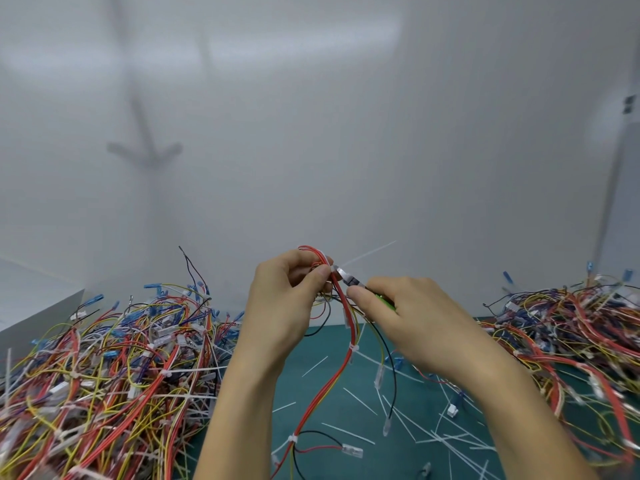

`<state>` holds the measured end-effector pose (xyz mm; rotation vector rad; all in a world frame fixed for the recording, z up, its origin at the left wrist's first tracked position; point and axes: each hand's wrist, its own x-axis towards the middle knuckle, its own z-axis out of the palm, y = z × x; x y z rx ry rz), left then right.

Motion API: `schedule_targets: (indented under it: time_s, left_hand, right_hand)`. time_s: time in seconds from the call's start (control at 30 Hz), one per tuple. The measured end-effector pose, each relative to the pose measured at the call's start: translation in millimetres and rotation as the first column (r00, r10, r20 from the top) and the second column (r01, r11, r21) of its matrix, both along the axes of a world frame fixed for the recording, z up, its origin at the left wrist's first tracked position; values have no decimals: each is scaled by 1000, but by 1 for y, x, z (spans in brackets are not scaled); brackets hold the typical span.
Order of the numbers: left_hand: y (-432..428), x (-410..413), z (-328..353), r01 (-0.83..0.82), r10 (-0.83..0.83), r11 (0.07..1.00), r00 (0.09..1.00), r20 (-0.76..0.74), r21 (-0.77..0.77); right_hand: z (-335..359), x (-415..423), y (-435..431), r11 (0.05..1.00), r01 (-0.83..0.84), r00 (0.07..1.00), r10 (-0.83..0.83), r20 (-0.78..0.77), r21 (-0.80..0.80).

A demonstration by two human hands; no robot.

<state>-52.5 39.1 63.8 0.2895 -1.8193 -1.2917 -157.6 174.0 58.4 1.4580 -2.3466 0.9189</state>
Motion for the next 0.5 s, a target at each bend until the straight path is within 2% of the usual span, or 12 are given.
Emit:
schedule_targets:
  time_s: [0.5]
  left_hand:
    - [2, -1, 2, -10, 9, 1000, 1000, -18, -20]
  right_hand:
    - [2, 2, -1, 999, -45, 999, 45, 23, -6]
